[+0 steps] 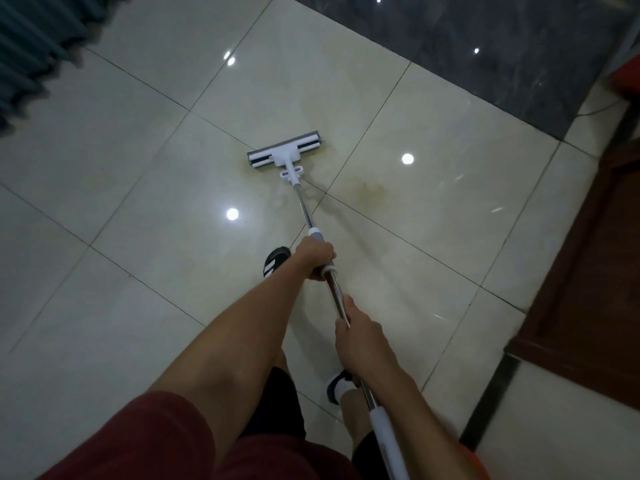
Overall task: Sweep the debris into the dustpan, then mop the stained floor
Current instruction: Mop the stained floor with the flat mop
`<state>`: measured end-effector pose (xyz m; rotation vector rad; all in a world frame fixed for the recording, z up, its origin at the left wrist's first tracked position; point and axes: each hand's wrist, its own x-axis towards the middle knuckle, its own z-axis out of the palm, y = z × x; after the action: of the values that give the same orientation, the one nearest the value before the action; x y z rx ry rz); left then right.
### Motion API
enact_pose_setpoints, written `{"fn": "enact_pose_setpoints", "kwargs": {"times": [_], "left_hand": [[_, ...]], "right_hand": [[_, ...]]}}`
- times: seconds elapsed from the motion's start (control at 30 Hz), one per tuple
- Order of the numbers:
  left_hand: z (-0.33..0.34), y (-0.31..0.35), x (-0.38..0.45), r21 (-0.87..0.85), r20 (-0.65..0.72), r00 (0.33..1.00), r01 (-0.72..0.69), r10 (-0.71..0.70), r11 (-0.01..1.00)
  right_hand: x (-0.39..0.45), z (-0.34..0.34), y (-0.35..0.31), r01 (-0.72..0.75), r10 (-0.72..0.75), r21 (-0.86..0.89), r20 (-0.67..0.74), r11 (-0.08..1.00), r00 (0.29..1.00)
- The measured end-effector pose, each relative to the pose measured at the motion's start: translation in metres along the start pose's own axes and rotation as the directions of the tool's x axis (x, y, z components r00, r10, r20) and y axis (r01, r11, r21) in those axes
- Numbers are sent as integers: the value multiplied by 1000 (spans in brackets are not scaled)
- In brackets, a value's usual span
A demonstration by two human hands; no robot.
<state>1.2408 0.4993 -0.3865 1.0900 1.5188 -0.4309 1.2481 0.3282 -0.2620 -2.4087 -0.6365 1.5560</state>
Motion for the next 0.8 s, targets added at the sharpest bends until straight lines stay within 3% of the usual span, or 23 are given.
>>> {"fn": "enact_pose_setpoints", "kwargs": {"times": [0.37,0.8], "left_hand": [[-63,41,52,-228,-30,997,-73,68,971],[-298,201,178,-258,-100,988,-144,121,955]], "right_hand": [[54,-11,-76,58,-68,-155,-63,986,996],[224,-25,-343,115,-128,-157,-79,981,989]]}}
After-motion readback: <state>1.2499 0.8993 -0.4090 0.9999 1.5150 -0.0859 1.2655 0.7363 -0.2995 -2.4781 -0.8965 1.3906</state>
